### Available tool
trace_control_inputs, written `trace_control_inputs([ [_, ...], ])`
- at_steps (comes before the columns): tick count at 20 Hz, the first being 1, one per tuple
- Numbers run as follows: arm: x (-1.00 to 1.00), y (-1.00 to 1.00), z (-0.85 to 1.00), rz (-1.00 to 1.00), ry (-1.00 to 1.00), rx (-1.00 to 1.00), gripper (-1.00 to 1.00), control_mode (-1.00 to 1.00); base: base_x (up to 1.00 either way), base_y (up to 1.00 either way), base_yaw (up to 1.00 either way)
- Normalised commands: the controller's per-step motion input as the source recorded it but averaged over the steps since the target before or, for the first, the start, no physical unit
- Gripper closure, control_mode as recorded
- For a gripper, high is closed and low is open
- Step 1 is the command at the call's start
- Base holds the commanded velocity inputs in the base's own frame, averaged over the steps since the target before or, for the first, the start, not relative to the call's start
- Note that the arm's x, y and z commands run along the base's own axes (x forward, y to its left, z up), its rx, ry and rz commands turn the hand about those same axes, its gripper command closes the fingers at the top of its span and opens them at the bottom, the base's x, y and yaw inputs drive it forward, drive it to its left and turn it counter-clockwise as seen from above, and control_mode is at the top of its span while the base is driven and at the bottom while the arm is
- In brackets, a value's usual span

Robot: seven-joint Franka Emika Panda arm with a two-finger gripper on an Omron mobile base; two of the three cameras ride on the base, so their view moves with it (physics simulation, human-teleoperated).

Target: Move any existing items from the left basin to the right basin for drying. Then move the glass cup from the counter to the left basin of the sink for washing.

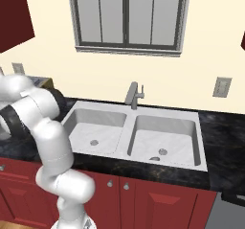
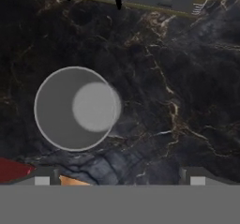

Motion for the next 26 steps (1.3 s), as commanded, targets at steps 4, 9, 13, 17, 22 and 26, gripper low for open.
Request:
trace_control_inputs([
  [4,0.08,0.04,-0.17,0.00,0.01,0.00,-1.00,-1.00,0.00,0.00,0.00],
  [9,0.07,0.02,-0.05,0.00,0.00,0.00,-1.00,-1.00,0.00,0.00,0.00],
  [13,0.03,0.01,-0.02,0.00,0.00,0.00,-1.00,-1.00,0.00,0.00,0.00],
  [17,0.04,0.00,-0.13,0.00,0.00,0.00,-1.00,-1.00,0.00,0.00,0.00],
  [22,0.01,0.00,-0.26,0.00,0.00,0.00,-1.00,-1.00,0.00,0.00,0.00],
  [26,0.00,-0.01,-0.28,0.00,0.00,0.00,-1.00,-1.00,0.00,0.00,0.00],
])
